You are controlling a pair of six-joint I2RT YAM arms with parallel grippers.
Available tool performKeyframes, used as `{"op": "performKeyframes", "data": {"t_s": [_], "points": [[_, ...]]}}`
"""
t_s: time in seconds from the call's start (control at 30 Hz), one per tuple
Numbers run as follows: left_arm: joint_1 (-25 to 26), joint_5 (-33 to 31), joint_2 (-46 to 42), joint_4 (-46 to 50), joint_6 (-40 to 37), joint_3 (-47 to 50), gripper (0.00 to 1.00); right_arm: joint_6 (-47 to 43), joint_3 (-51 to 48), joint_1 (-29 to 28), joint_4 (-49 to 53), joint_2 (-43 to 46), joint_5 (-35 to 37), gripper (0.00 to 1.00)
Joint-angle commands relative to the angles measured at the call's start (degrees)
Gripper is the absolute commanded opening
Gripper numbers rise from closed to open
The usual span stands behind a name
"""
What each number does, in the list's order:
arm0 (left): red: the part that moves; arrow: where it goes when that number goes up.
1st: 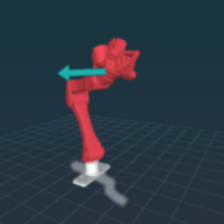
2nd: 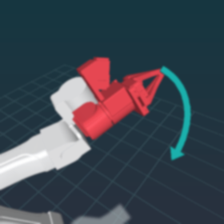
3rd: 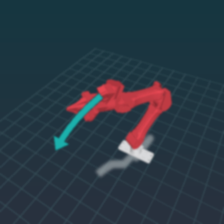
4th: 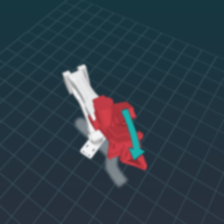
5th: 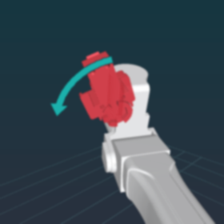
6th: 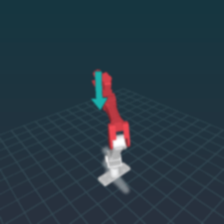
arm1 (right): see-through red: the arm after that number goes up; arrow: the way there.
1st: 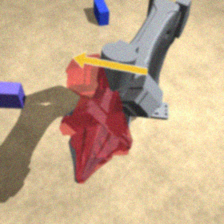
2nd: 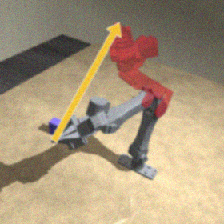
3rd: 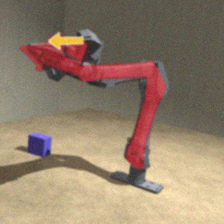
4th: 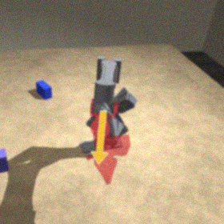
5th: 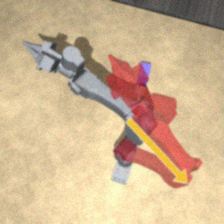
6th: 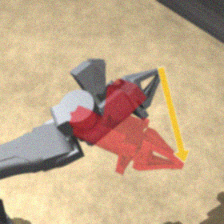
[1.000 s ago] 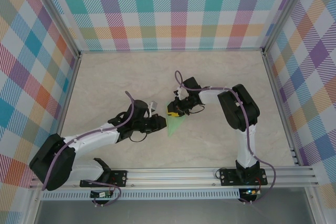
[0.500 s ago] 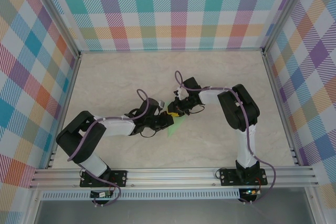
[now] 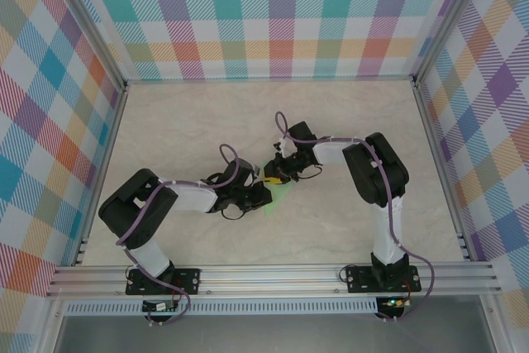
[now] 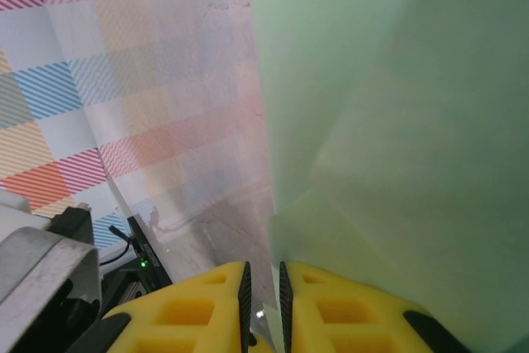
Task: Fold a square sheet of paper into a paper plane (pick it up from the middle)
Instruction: Fourth fold the wing at the center of the table.
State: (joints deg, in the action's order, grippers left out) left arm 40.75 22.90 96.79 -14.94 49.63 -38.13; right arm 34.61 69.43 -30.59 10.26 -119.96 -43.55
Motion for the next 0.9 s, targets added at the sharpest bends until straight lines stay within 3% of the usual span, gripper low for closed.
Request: {"op": "performKeyframes", "data": {"t_s": [0.0, 0.27, 0.67, 0.87], "points": [[0.7, 0.8, 0.9, 2.2, -1.6, 1.4, 0.09, -0.5, -3.3, -0.8, 7.8, -5.2, 8.1, 0.2], [1.5, -1.4, -0.5, 11.9, -5.0, 2.9, 0.05, -0.5, -2.6, -0.8, 8.4, -5.1, 8.3, 0.2], [3.0, 1.3, -5.5, 10.5, -6.2, 3.7, 0.05, -0.6, -2.8, -0.8, 8.7, -4.8, 8.7, 0.2], [3.0, -2.1, -10.5, 11.8, -5.6, 1.5, 0.05, -0.6, -2.7, -0.8, 8.8, -4.8, 8.5, 0.2]]}}
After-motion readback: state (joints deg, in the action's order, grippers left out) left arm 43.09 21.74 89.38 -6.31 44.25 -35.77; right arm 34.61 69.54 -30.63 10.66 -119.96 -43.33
